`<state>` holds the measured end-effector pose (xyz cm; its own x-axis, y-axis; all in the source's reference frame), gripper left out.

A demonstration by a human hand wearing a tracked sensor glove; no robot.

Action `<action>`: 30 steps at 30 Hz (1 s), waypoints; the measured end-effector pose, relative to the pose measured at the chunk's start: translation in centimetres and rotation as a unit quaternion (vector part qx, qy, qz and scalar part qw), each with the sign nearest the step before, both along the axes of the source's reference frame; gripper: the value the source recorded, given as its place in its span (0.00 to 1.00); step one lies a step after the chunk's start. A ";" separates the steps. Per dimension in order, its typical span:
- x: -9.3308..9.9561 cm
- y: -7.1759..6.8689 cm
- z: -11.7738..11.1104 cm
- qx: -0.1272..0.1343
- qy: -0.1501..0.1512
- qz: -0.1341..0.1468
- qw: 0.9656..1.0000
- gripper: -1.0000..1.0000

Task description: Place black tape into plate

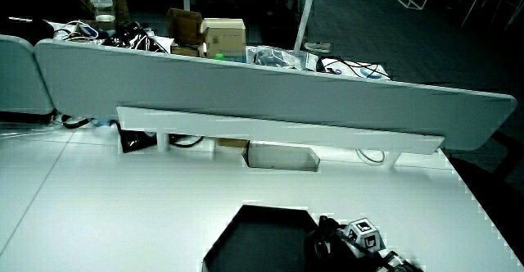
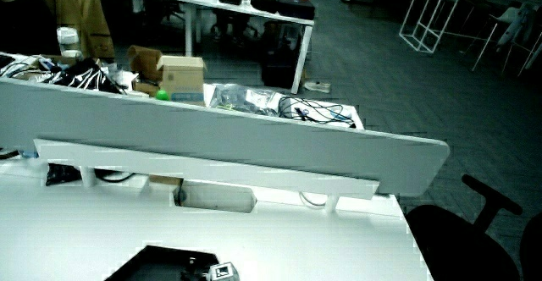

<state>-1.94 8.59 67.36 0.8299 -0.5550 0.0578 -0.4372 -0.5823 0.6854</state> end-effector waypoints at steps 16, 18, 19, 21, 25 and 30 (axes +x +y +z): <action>0.3 3.2 3.7 -0.052 0.096 -0.052 0.993 0.50; 0.1 3.4 4.0 -0.065 0.099 -0.058 0.991 0.50; 0.1 3.5 4.2 -0.076 0.101 -0.059 0.990 0.50; 0.2 3.6 4.5 -0.091 0.128 -0.064 0.986 0.41; 1.1 4.0 5.5 -0.083 0.133 -0.045 0.987 0.23; 3.5 3.6 3.9 -0.088 0.066 -0.002 0.994 0.00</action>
<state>1.52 12.20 71.27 0.8343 -0.5494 0.0456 -0.3389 -0.4459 0.8285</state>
